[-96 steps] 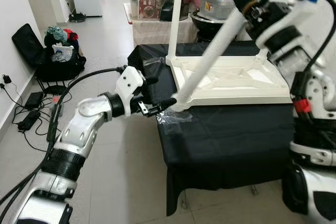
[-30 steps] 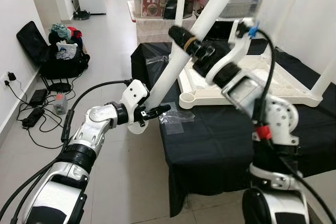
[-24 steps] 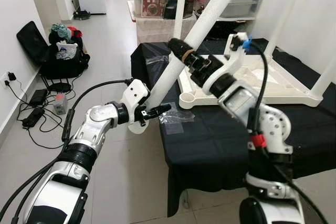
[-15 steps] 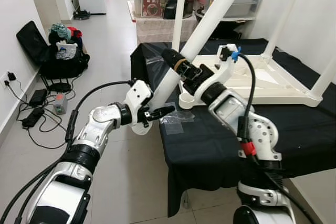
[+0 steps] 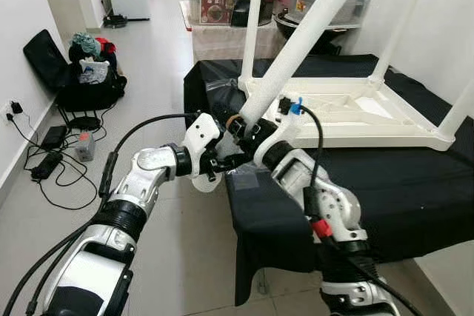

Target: Building children table

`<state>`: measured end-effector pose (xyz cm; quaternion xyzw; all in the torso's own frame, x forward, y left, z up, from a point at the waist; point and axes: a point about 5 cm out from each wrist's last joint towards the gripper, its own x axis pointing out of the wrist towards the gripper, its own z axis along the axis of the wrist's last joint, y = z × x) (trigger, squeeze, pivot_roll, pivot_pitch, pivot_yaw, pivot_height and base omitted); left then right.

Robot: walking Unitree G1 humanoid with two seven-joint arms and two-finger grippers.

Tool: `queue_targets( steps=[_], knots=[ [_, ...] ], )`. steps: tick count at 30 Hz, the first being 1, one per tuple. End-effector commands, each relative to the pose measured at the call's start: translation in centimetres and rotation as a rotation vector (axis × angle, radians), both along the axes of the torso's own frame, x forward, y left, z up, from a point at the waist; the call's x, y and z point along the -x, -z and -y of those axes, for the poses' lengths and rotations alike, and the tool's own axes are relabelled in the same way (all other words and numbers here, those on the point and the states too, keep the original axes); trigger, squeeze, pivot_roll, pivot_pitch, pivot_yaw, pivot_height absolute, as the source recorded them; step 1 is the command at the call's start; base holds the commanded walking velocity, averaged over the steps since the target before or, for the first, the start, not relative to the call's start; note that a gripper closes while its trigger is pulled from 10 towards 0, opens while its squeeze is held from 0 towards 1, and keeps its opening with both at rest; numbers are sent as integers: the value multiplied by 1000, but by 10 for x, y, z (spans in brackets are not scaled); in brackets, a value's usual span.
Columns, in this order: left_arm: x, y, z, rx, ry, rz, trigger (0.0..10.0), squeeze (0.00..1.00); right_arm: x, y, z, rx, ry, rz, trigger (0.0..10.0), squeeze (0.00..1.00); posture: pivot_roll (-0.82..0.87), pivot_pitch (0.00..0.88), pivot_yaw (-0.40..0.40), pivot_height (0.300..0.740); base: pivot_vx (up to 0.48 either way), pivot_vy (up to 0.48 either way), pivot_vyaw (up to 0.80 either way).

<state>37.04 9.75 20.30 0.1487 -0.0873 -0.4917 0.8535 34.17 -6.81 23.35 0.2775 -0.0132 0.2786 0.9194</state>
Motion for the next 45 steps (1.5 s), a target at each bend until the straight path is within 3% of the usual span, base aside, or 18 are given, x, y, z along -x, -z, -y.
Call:
queue_targets(
  steps=[1, 2, 3, 4, 5, 10, 14, 16, 17, 18, 19, 20, 21, 31, 35, 41, 43, 45],
  knots=[
    [2, -3, 8, -14, 51, 7, 0, 0, -2, 3, -1, 26, 26, 16, 8980, 0, 50, 0, -43, 740, 0, 0, 0],
    [3, -3, 9, -14, 57, 6, 0, 0, -4, 3, 0, 34, 50, 28, 3725, 0, 50, 0, -43, 740, 0, 0, 0],
    [3, -2, 9, -15, 64, 4, 118, 0, -5, 3, 1, 36, 71, 39, 824, 0, 50, 0, -43, 740, 0, 0, 0],
    [3, -2, 9, -15, 64, 4, 118, 0, -5, 3, 1, 36, 71, 39, 824, 0, 50, 0, -43, 740, 0, 0, 0],
    [4, -1, 10, -13, 72, 0, 1216, 0, -7, 2, 3, 30, 101, 48, 0, 0, 50, 0, -43, 740, 0, 0, 0],
    [7, 1, 13, -15, 103, -14, 3255, 0, -9, -2, 11, -2, 166, 76, 0, 0, 50, 0, -43, 740, 0, 0, 0],
    [8, 2, 14, -16, 112, -18, 3255, 0, -9, -4, 12, -11, 174, 83, 0, 0, 45, 0, -40, 740, 0, 0, 0],
    [8, 3, 15, -18, 117, -20, 3922, 0, -9, -5, 12, -21, 178, 92, 0, 0, 43, 0, -39, 740, 0, 0, 0],
    [8, 3, 15, -24, 117, -10, 5098, 0, -8, -7, 12, -27, 176, 100, 0, 0, 42, 0, -38, 740, 0, 0, 0],
    [8, 2, 15, -25, 112, 5, 10000, 0, -7, -7, 11, -33, 177, 112, 0, 0, 42, 0, -37, 740, 0, 0, 0],
    [8, 1, 15, -19, 106, 16, 10000, 357, -6, -6, 12, -35, 179, 114, 0, 0, 42, 0, -37, 740, 0, 0, 0],
    [8, 1, 15, -19, 106, 16, 10000, 357, -6, -6, 12, -35, 179, 114, 0, 0, 42, 0, -37, 740, 0, 0, 0],
    [7, -1, 12, -7, 101, 22, 10000, 1000, -6, -5, 13, -38, 185, 115, 0, 0, 42, 0, -38, 740, 0, 0, 0],
    [8, -2, 5, -3, 94, 29, 10000, 1000, -9, -6, 26, -37, 241, 118, 0, 0, 43, 0, -38, 740, 0, 0, 0],
    [8, -7, -10, -2, 9, 87, 10000, 1000, -17, -15, 63, 17, 404, 165, 0, 0, 48, 0, -43, 740, 0, 0, 0],
    [5, -17, -19, 28, -87, 153, 10000, 1000, -20, -21, 83, 84, 499, 212, 0, 0, 51, 0, -44, 740, 0, 0, 0],
    [6, -28, -28, 102, -188, 204, 10000, 1000, -19, -26, 108, 115, 621, 234, 0, 0, 51, 0, -45, 740, 0, 0, 0],
    [7, -29, -32, 133, -236, 212, 10000, 1000, -18, -27, 117, 121, 669, 235, 0, 0, 54, 0, -46, 740, 0, 0, 0]
  ],
)
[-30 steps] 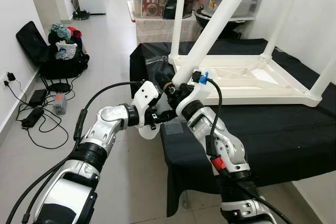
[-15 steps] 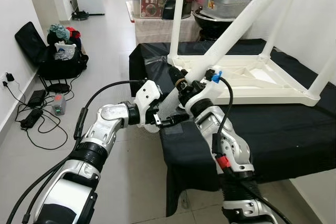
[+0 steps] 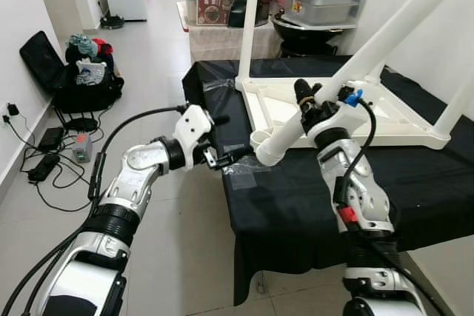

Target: Building children table

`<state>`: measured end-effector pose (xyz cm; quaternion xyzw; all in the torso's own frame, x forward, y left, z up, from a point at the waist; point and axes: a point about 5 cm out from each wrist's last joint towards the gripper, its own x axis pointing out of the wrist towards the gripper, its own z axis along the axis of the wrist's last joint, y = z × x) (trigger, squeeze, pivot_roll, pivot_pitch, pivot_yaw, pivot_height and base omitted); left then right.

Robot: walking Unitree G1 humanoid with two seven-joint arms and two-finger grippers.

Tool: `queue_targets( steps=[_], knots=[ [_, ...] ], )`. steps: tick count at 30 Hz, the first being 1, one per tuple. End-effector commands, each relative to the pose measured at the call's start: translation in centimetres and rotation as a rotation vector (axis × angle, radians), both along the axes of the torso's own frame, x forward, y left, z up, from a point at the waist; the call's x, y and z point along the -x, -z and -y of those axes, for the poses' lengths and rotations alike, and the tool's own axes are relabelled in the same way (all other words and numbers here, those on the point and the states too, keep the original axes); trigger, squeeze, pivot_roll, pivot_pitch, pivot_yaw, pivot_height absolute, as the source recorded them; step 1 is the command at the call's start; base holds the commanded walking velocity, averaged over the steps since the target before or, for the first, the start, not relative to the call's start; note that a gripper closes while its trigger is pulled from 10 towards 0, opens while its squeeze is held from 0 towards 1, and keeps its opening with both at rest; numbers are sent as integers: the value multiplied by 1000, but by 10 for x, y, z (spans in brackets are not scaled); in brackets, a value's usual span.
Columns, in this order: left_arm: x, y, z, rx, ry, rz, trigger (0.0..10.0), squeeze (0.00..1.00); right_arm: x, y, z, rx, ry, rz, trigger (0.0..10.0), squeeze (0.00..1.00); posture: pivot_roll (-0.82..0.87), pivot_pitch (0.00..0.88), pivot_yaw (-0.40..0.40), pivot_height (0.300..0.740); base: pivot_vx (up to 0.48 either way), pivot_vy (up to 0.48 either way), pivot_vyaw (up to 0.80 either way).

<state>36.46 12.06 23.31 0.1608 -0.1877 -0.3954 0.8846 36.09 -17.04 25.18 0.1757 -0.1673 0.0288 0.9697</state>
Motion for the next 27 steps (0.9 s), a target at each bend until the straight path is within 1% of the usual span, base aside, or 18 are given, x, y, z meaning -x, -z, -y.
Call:
queue_targets(
  steps=[1, 3, 4, 5, 6, 8, 9, 10, 11, 12, 13, 15, 16, 17, 18, 19, 21, 27],
  knots=[
    [1, 0, -11, 56, -93, 7, 10000, 1000, 2, -9, 20, -1, 111, 38, 0, 0, 54, 0, -46, 740, 0, 0, 0],
    [1, 0, -11, 56, -93, 7, 10000, 1000, 2, -9, 20, -1, 111, 38, 0, 0, 54, 0, -46, 740, 0, 0, 0],
    [1, 0, -15, 83, -140, 5, 10000, 1000, 4, -10, 27, 4, 150, 43, 0, 0, 61, 0, -50, 740, 0, 0, 0],
    [0, -1, -20, 129, -213, 4, 10000, 984, 9, -11, 33, 42, 209, 60, 0, 0, 64, 0, -54, 740, 0, 0, 0],
    [-2, -2, -23, 176, -268, -7, 10000, 765, 13, -12, 38, 80, 257, 75, 0, 0, 67, 0, -54, 740, 0, 0, 0],
    [-2, -2, -23, 176, -268, -7, 10000, 765, 13, -12, 38, 80, 257, 75, 0, 0, 67, 0, -54, 740, 0, 0, 0],
    [-2, -4, -25, 215, -301, -13, 10000, 369, 16, -12, 40, 101, 288, 83, 0, 0, 67, 0, -53, 740, 0, 0, 0],
    [-2, -4, -25, 215, -301, -13, 10000, 369, 16, -12, 40, 101, 288, 83, 0, 0, 67, 0, -53, 740, 0, 0, 0],
    [-1, -4, -24, 234, -303, -14, 10000, 267, 18, -11, 40, 113, 303, 84, 0, 0, 65, 0, -46, 740, 0, 0, 0],
    [-1, -4, -24, 234, -303, -14, 10000, 267, 18, -11, 40, 113, 303, 84, 0, 0, 65, 0, -46, 740, 0, 0, 0],
    [0, -1, -24, 248, -312, -32, 10000, 0, 20, -9, 39, 123, 309, 80, 0, 0, 64, 0, -43, 740, 0, 0, 0],
    [4, 7, -24, 227, -345, -49, 10000, 0, 23, -8, 35, 153, 299, 73, 0, 0, 69, 0, -42, 740, 0, 0, 0],
    [4, 7, -24, 227, -345, -49, 10000, 0, 23, -8, 35, 153, 299, 73, 0, 0, 69, 0, -42, 740, 0, 0, 0],
    [6, 10, -25, 219, -369, -50, 10000, 0, 24, -7, 34, 166, 293, 71, 0, 0, 69, 0, -42, 740, 0, 0, 0],
    [7, 13, -28, 230, -403, -59, 10000, 0, 26, -6, 32, 186, 282, 72, 0, 0, 72, 0, -44, 740, 0, 0, 0],
    [7, 13, -28, 230, -403, -59, 10000, 0, 26, -6, 32, 186, 282, 72, 0, 0, 72, 0, -44, 740, 0, 0, 0],
    [9, 16, -34, 268, -470, -75, 10000, 0, 30, -3, 30, 213, 269, 75, 0, 0, 74, 0, -44, 740, 0, 0, 0],
    [11, 17, -37, 279, -502, -79, 10000, 0, 34, 0, 30, 227, 282, 76, 0, 0, 78, 0, -47, 740, 248, 0, 0]
  ],
)
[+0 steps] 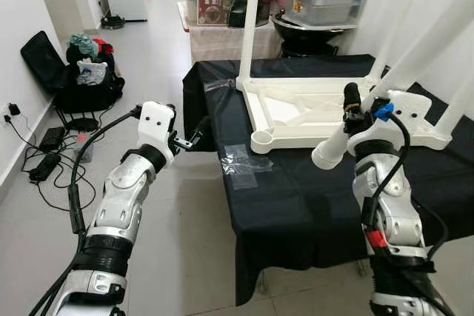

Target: Building children table

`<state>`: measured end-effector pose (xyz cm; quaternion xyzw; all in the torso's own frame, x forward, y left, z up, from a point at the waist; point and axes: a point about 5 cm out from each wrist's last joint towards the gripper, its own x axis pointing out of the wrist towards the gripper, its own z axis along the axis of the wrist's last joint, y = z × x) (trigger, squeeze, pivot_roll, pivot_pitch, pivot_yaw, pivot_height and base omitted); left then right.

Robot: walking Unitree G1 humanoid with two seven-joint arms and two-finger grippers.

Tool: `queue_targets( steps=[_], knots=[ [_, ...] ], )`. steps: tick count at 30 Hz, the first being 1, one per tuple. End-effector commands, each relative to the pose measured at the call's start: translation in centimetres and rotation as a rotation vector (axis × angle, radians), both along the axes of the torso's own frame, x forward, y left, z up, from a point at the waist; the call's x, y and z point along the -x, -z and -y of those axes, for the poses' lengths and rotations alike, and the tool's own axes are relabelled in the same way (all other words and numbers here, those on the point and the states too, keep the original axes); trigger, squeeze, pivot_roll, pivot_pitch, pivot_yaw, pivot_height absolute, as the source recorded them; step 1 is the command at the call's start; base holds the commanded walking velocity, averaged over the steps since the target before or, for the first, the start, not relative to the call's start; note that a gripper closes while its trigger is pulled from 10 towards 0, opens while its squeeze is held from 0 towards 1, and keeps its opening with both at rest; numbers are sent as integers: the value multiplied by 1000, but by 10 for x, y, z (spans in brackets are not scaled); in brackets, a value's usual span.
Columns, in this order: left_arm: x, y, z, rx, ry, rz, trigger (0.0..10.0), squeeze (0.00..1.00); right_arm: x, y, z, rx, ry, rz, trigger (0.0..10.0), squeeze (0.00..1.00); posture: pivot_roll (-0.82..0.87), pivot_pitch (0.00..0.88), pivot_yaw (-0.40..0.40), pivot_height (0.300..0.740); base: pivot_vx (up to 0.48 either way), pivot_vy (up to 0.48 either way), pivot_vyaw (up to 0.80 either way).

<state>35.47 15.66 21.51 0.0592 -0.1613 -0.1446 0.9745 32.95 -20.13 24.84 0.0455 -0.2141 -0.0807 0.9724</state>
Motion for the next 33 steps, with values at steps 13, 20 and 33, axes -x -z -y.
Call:
queue_targets(
  steps=[13, 20, 33],
  knots=[
    [2, -5, -1, 8, -26, 0, 10000, 0, 8, 4, -10, 6, -2, 3, 0, 0, 78, 0, -47, 740, 367, 0, 0],
    [1, -7, 4, 0, -10, 9, 10000, 0, 10, 6, -10, 13, -5, -2, 0, 0, 73, 0, -39, 740, 379, 0, 0],
    [2, -8, 14, 1, 2, 14, 10000, 0, 7, -23, -13, -8, -45, 99, 0, 0, 82, 0, -57, 740, 372, 0, 0]
  ],
)
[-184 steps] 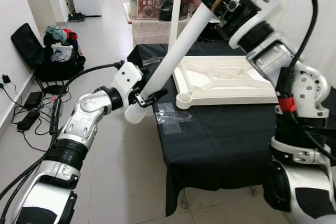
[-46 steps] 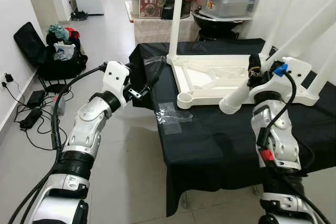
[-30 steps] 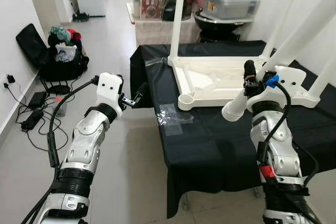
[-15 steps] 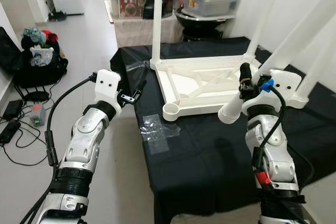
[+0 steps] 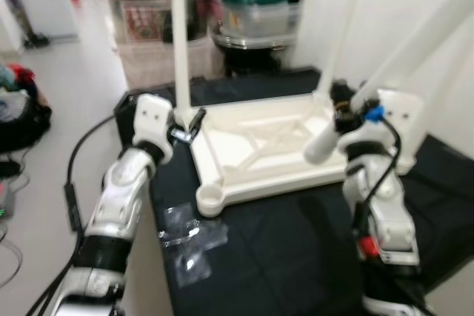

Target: Building children table

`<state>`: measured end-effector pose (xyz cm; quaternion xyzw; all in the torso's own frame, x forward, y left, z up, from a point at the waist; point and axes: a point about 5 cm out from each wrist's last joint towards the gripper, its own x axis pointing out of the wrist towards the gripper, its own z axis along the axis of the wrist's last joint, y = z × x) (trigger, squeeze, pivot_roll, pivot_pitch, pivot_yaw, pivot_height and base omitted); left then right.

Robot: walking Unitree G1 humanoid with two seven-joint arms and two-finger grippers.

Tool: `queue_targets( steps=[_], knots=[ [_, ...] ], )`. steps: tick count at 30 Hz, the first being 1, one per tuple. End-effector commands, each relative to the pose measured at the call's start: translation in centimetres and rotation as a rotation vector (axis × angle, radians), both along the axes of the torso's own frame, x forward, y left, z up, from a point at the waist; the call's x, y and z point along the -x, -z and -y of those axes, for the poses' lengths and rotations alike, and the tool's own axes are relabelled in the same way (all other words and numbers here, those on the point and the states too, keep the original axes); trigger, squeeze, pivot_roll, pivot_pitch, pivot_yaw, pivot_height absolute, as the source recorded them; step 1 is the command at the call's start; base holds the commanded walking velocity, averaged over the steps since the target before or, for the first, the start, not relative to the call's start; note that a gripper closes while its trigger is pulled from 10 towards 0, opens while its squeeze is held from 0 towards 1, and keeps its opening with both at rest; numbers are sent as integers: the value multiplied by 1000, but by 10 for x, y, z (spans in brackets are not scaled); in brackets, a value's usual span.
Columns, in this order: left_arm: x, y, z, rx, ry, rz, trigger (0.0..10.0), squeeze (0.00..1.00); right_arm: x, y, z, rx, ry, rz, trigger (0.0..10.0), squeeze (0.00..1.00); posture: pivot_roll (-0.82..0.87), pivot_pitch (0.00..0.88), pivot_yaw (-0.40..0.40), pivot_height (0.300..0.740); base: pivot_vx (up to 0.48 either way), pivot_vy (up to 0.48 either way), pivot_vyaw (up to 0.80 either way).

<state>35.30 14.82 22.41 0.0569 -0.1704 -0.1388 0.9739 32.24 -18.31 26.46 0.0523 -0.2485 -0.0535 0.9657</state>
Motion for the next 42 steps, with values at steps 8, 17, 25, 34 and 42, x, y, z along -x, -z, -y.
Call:
queue_targets(
  steps=[8, 17, 25, 34, 42],
  knots=[
    [1, 2, 6, -8, 1, -6, 10000, 0, -8, -10, -10, -26, -55, 38, 0, 0, 105, 0, -72, 740, 144, 0, 0],
    [-2, 3, -7, -21, -91, -26, 10000, 0, -25, 13, -67, -97, -322, -57, 0, 0, 127, 0, -80, 740, 0, 0, 0],
    [-2, 5, -11, -28, -118, -37, 10000, 0, -28, 34, -96, -127, -501, -180, 0, 0, 141, 0, -92, 740, 0, 0, 0],
    [-2, 8, -15, -31, -143, -49, 10000, 0, -11, 78, -98, 12, -616, -304, 0, 0, 129, 0, -91, 740, 0, 0, 0],
    [-2, 11, -15, -34, -146, -55, 10000, 0, -6, 96, -63, 110, -554, -357, 0, 0, 121, 0, -86, 740, 0, 0, 0]
  ],
)
